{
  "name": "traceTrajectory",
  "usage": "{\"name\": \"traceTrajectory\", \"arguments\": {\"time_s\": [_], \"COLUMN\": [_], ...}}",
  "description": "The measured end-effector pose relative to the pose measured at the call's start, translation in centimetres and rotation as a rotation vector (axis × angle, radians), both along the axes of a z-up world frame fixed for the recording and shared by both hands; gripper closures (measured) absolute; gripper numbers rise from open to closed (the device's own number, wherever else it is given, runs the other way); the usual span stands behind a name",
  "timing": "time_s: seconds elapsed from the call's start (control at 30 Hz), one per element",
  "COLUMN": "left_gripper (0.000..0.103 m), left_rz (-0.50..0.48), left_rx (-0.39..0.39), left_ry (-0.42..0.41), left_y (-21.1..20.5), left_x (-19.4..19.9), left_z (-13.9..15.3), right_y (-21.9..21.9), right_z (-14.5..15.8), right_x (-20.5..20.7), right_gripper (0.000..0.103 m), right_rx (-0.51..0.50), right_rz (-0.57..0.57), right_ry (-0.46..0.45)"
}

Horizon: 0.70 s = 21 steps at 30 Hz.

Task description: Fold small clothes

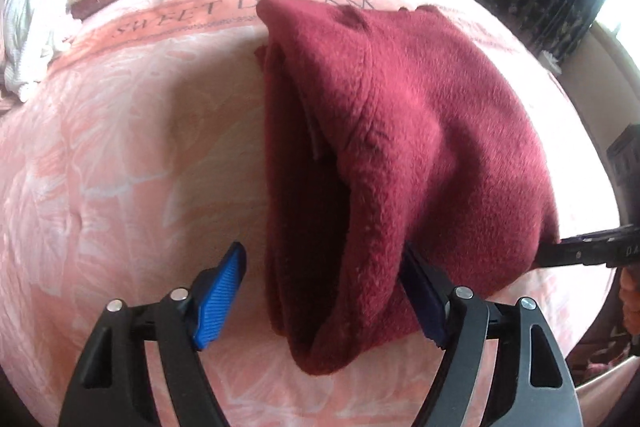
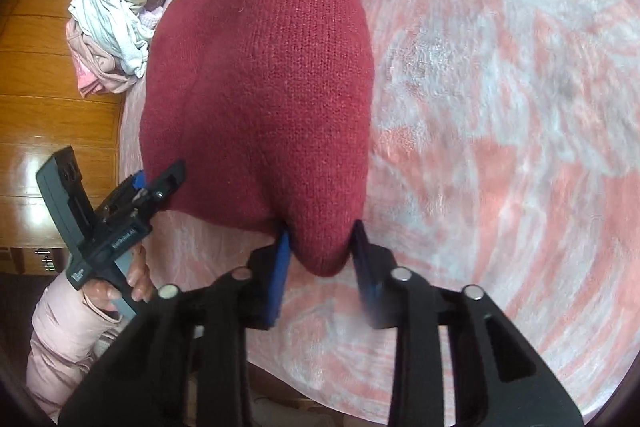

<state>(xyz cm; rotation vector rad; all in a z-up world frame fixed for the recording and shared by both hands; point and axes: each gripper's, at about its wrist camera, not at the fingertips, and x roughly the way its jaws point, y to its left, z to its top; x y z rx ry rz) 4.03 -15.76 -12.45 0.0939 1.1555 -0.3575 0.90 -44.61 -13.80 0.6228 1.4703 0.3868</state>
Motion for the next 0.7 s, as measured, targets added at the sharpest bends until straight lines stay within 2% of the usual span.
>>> {"name": "traceTrajectory", "arguments": {"time_s": [0.1,0.2,0.33,0.53,0.63,0.7], "left_gripper": [0.025,0.025,0.023,0.018,0.017,0.016], "left_rz": [-0.010,-0.028,-0.002,0.003,0.022,0.060], "left_rx": [0.037,0.046,0.001,-0.003,-0.001,-0.015], "left_ry": [-0.001,0.009,0.054,0.041,0.039,0.052], "left_y": [0.0,-0.1,-0.1,-0.2,-0.4,-0.2], "left_x": [-0.4,-0.1,0.9,0.4,0.3,0.1], "left_z": [-0.2,-0.3,-1.5,-2.5,-2.4,-1.9], "right_y": [-0.1,0.5,0.4,1.5,2.3,2.4], "right_z": [1.8,3.0,0.7,-1.0,-0.4,0.7], "right_x": [0.0,-0.4,-0.6,-0.2,-0.4,-0.7], "right_gripper": [0.087,0.088,0.088,0.086,0.079,0.061], "right_rx": [-0.006,-0.086,-0.124,-0.175,-0.228,-0.272], "right_rz": [0.030,0.086,0.090,0.097,0.108,0.110], "right_ry": [-0.049,-0.087,-0.048,-0.040,-0.075,-0.096]}}
